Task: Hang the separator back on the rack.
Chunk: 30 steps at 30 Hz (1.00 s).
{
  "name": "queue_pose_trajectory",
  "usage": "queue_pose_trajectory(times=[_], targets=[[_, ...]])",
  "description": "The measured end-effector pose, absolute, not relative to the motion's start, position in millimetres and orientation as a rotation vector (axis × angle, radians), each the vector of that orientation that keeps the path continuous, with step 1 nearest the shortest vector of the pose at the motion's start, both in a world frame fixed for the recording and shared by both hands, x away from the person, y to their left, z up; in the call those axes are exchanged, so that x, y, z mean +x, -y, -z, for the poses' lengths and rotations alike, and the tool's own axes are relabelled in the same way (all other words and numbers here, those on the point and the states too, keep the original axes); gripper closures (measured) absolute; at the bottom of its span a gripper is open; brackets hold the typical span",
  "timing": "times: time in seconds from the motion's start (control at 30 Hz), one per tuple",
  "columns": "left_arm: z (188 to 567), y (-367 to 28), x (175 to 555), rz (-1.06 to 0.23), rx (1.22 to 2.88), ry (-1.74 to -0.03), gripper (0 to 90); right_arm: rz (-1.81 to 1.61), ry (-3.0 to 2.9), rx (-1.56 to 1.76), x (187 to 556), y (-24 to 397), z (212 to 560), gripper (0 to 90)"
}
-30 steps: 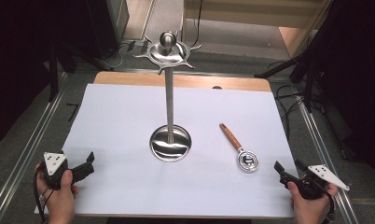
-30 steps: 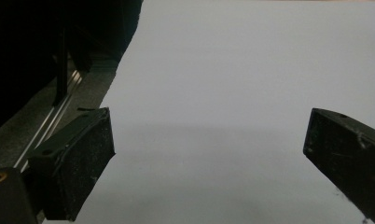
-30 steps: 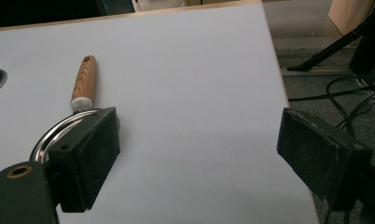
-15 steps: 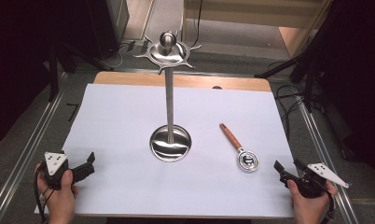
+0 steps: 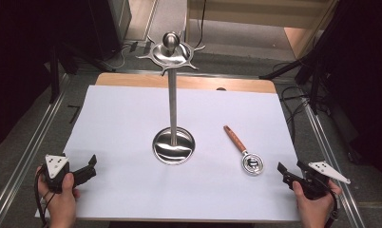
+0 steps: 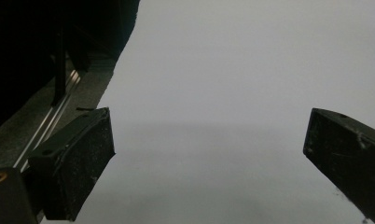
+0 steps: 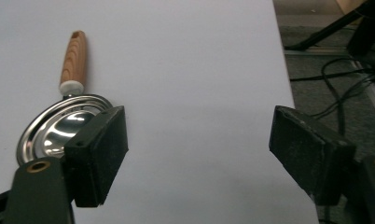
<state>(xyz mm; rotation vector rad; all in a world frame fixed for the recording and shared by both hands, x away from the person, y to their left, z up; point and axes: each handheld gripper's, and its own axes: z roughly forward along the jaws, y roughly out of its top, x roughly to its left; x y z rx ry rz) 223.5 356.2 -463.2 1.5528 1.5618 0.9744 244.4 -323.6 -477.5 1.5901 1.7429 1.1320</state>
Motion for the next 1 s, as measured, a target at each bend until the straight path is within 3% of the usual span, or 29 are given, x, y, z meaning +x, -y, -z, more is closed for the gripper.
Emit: queue_pose_trajectory(times=[0.4,0.8,0.97,1.0], targets=[[463.0,-355.6,220.0,-0.990,1.535,-1.533,2.7,-1.015,-1.803,1.517,251.2,306.7,460.2,36.7],[463.2,-354.4,220.1,-0.996,1.557,-1.516,2.7,-0.972,-2.111,1.568,267.5,300.0,448.5,37.0],[463.2,-353.9,220.3,-1.001,1.561,-1.519,2.7,-0.888,-2.195,1.526,276.0,283.1,439.6,29.1],[463.2,-353.8,220.3,-1.000,1.561,-1.520,2.6,-0.815,-2.230,1.516,278.5,275.6,437.8,31.5]])
